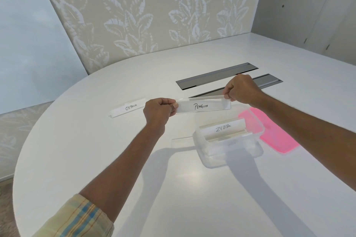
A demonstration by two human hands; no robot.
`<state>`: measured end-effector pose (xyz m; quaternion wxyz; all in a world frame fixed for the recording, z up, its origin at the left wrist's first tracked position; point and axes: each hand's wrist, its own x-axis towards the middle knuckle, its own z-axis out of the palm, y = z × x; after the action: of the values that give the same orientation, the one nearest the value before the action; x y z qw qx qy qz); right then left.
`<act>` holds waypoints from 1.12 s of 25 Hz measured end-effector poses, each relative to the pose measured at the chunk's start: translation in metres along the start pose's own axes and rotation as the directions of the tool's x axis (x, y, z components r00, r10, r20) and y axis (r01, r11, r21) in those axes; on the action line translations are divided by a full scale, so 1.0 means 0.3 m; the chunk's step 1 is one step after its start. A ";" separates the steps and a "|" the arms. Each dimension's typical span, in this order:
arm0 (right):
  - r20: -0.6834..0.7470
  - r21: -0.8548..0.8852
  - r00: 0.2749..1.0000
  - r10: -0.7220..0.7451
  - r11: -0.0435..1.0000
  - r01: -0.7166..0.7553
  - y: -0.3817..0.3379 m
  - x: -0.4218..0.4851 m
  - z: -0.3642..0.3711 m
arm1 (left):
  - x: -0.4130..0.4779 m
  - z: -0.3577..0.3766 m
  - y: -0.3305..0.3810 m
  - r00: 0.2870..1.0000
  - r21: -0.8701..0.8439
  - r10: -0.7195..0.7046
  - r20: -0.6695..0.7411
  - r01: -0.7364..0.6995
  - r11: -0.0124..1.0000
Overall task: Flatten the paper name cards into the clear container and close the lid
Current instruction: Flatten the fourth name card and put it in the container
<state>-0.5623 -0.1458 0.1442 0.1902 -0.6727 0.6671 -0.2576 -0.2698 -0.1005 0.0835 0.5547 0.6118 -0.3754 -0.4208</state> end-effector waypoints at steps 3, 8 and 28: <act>0.012 -0.001 1.000 0.022 1.000 -0.022 0.079 -0.041 -0.038 | -0.058 0.063 -0.016 1.000 0.013 -0.004 0.017 0.004 1.000; 0.038 0.023 0.998 0.059 0.998 -0.060 0.222 -0.092 -0.062 | -0.133 0.160 -0.054 0.999 0.079 0.012 0.035 -0.015 0.997; 0.487 -0.091 0.845 -0.221 0.949 0.301 0.251 -0.084 0.103 | -0.223 0.317 -0.141 0.985 0.343 0.129 0.116 -0.162 0.925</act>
<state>-0.6033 -0.1263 0.0722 0.2534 -0.8128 0.5217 -0.0545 -0.3832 -0.0686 0.0452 0.4484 0.6515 -0.5139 -0.3323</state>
